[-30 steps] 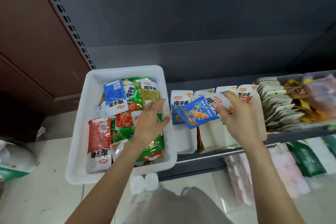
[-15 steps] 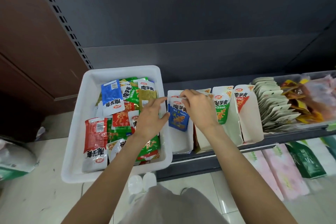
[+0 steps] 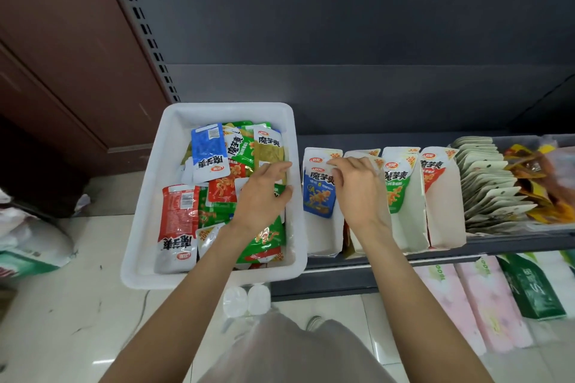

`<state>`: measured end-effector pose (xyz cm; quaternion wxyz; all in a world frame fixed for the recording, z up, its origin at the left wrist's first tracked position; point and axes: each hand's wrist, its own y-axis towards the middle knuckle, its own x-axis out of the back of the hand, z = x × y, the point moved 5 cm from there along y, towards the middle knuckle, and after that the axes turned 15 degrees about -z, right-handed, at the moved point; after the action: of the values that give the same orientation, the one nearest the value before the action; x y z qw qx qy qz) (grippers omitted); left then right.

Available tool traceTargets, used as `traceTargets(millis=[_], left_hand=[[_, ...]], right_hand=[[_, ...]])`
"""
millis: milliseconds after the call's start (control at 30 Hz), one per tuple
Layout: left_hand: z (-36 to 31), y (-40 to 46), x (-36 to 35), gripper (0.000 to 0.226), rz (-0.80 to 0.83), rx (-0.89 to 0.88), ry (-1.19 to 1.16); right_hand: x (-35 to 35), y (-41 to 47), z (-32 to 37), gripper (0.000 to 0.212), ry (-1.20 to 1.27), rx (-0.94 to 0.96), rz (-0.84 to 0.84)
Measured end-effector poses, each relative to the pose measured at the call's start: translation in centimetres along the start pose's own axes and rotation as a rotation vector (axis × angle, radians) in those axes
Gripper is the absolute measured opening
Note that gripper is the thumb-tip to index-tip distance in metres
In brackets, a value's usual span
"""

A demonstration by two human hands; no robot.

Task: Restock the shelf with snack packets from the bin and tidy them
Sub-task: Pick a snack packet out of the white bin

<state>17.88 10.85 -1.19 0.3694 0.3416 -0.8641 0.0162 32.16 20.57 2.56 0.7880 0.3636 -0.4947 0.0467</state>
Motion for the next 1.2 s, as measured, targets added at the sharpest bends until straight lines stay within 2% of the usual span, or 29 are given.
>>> traceTargets(millis=[200,267,333,400,467,533,567,633,667,733,800,867,933,1000,1100,1133,1200], left_hand=[[-0.2,-0.3,-0.1,0.042,0.023,-0.017,0.015],[-0.1,-0.5,0.3,0.041,0.014,-0.032,0.021],[0.0,-0.7,1.5,0.037,-0.059,-0.082,0.048],[0.3,-0.9,3.8,0.027,-0.235,-0.148,0.102],[1.8,-0.8,6.5,0.019,-0.399,-0.177,0.197],[4.4,-0.2,8.5,0.026,-0.451,-0.128,0.318],[5.9,0.2,9.0,0.036,-0.41,-0.079,0.37],[8.3,1.0,9.0,0.053,-0.228,0.002,0.448],[9.1,1.2,8.7,0.054,-0.164,0.014,0.473],[9.5,1.4,8.5,0.041,-0.147,-0.025,0.477],[9.1,1.6,9.0,0.024,-0.232,-0.082,0.445],[8.2,1.7,10.2,0.014,-0.394,-0.145,0.401],[6.8,1.7,11.9,0.011,-0.56,-0.202,0.292],[5.3,1.6,13.7,0.016,-0.629,-0.081,-0.031],[4.7,1.6,14.2,0.035,-0.469,0.275,-0.553],[4.8,1.7,13.8,0.032,-0.361,0.362,-0.637],[4.8,1.5,12.9,0.021,-0.161,0.446,-0.682]], right_hand=[[-0.5,0.4,0.0,0.018,-0.019,-0.01,-0.011],[0.3,0.2,-0.2,0.018,0.035,-0.056,-0.076],[1.8,0.0,0.7,0.018,0.145,-0.065,-0.18],[2.9,0.0,3.1,0.017,0.263,0.019,-0.219],[2.4,0.3,6.6,0.018,0.366,0.135,-0.147],[0.1,0.6,10.0,0.023,0.413,0.221,0.011],[-1.4,0.8,11.4,0.028,0.422,0.232,0.104],[-4.8,1.2,13.8,0.047,0.364,0.274,0.289],[-6.3,1.3,14.7,0.058,0.293,0.326,0.345],[-8.7,1.5,15.9,0.069,0.162,0.414,0.434],[-10.2,1.7,16.4,0.061,0.13,0.457,0.468],[-10.0,2.2,17.0,0.038,0.251,0.482,0.374],[-8.0,3.1,16.9,0.018,0.504,0.37,0.188],[-6.1,4.1,15.7,0.015,0.677,0.112,0.087],[-5.0,4.8,13.5,0.012,0.915,-0.366,0.263],[-4.9,4.6,12.9,0.011,1.007,-0.481,0.342],[-4.5,4.0,11.9,0.008,1.088,-0.59,0.432]])
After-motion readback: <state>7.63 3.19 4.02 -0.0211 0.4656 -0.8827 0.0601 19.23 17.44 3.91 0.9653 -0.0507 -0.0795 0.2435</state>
